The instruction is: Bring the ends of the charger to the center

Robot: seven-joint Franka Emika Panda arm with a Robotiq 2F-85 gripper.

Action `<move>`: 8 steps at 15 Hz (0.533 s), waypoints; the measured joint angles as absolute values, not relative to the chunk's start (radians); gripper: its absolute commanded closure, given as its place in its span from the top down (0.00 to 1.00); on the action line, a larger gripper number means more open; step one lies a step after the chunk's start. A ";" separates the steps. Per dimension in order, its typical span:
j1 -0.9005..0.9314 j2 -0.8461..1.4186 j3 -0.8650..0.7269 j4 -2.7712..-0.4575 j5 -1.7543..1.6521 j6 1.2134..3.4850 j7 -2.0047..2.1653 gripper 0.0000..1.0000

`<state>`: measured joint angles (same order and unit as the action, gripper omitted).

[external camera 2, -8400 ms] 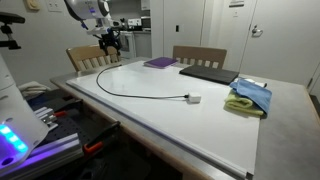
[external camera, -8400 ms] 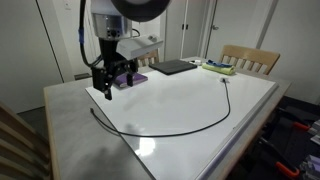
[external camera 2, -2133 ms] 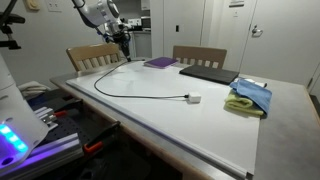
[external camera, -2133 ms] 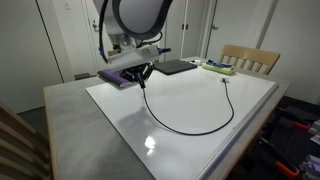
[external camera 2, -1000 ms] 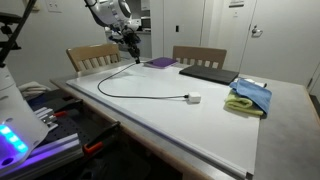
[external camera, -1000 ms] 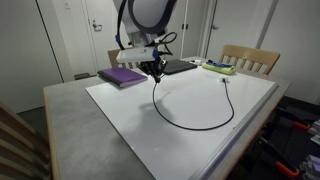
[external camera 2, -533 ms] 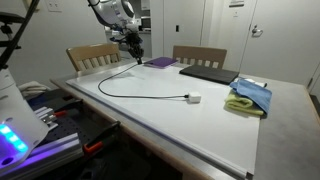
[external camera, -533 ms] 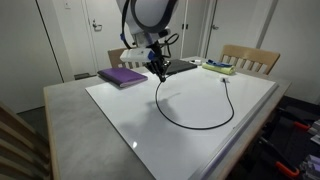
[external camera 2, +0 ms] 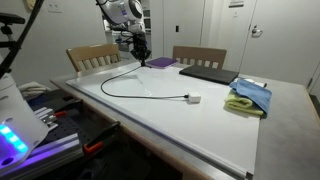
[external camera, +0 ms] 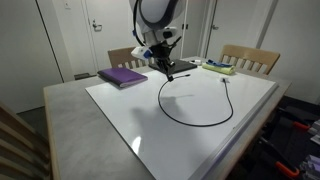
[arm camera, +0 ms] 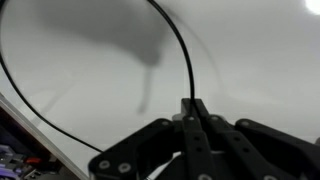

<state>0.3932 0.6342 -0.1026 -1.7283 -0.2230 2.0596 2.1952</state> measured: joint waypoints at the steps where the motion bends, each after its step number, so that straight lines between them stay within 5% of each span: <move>1: 0.385 0.633 -0.102 -1.730 -0.209 2.060 2.227 0.01; 8: 0.328 0.580 -0.102 -1.802 -0.116 2.067 2.492 0.01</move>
